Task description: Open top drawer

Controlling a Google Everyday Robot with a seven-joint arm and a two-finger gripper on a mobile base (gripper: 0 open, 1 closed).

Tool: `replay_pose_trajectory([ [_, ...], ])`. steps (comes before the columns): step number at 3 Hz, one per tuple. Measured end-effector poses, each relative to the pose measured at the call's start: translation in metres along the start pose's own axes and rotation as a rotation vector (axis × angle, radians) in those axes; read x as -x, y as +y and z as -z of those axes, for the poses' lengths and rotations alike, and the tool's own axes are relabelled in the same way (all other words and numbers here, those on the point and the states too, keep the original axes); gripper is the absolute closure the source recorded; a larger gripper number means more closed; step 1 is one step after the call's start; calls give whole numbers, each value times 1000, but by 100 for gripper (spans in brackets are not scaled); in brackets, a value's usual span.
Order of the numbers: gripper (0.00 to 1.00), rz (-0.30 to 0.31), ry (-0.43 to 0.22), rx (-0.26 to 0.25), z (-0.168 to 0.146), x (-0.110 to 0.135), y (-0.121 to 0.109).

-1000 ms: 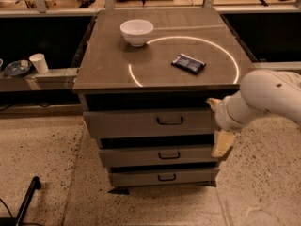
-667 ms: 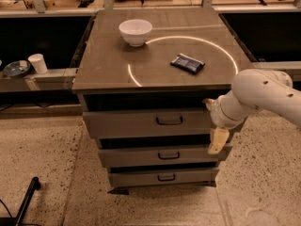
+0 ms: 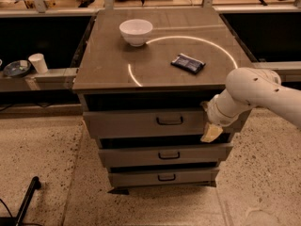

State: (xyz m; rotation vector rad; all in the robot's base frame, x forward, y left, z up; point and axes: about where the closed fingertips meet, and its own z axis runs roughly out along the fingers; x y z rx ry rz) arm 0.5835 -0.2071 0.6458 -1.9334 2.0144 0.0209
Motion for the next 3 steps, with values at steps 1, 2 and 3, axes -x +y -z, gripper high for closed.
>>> replay_pose_trajectory([
  [1,41,5,10,19,8,-1,8],
  [2,43,5,10,19,16,2,6],
  [3,43,5,10,19,22,3,5],
])
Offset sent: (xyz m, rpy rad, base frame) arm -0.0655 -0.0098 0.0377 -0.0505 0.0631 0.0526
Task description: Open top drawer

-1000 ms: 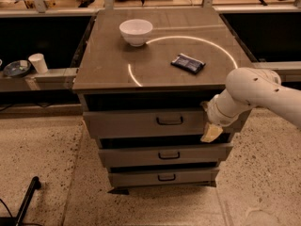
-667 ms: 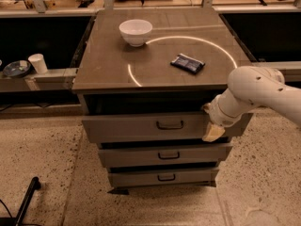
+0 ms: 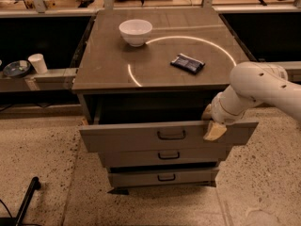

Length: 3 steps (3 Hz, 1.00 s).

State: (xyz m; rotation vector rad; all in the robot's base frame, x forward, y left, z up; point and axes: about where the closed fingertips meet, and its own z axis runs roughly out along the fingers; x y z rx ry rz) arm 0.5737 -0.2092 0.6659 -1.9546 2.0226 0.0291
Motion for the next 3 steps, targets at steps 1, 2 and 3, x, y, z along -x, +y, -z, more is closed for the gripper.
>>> replay_pose_trajectory([
  [1,45,48,23,94,20,-1,52],
  [2,43,70,51,178,37,-6,97],
  [3,43,70,74,233,61,-12,138],
])
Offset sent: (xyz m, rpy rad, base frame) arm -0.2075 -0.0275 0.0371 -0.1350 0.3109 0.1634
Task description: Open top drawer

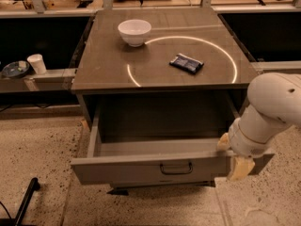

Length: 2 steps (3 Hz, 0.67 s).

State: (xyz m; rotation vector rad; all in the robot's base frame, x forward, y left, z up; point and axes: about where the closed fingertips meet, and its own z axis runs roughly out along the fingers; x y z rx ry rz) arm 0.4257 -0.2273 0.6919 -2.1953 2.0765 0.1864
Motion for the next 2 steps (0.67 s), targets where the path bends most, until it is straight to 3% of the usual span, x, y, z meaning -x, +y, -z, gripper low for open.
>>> replay_pose_trajectory([
  [1,35,-22,-13,28,26,-4,47],
  [2,13,-55,-53,-11,45,-3,52],
])
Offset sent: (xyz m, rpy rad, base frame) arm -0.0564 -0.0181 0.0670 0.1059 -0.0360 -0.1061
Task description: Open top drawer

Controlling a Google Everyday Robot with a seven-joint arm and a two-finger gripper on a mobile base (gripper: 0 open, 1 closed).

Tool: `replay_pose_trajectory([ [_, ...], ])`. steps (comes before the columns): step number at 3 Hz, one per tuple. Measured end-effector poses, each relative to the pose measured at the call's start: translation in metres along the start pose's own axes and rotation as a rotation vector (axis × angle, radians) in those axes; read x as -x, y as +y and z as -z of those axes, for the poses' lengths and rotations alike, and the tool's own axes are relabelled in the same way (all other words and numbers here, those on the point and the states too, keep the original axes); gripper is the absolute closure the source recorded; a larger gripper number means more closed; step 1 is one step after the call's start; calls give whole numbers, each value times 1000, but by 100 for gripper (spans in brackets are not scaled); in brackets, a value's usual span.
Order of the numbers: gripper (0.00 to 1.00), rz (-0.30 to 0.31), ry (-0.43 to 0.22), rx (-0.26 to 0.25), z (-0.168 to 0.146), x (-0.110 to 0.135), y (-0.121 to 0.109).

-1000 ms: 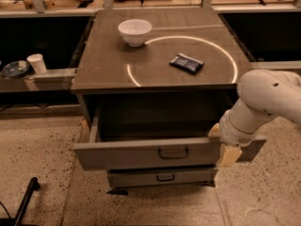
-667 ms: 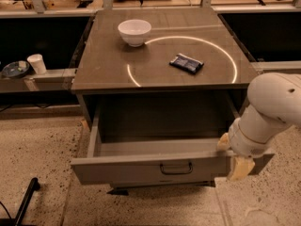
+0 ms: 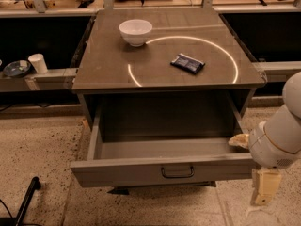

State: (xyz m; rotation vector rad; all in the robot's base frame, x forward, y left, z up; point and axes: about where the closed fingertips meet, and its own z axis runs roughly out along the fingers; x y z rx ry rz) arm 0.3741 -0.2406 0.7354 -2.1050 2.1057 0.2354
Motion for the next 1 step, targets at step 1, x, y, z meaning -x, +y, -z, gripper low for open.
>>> replay_pose_trajectory([
  [1,0,-2,-3,0,0,1,0],
])
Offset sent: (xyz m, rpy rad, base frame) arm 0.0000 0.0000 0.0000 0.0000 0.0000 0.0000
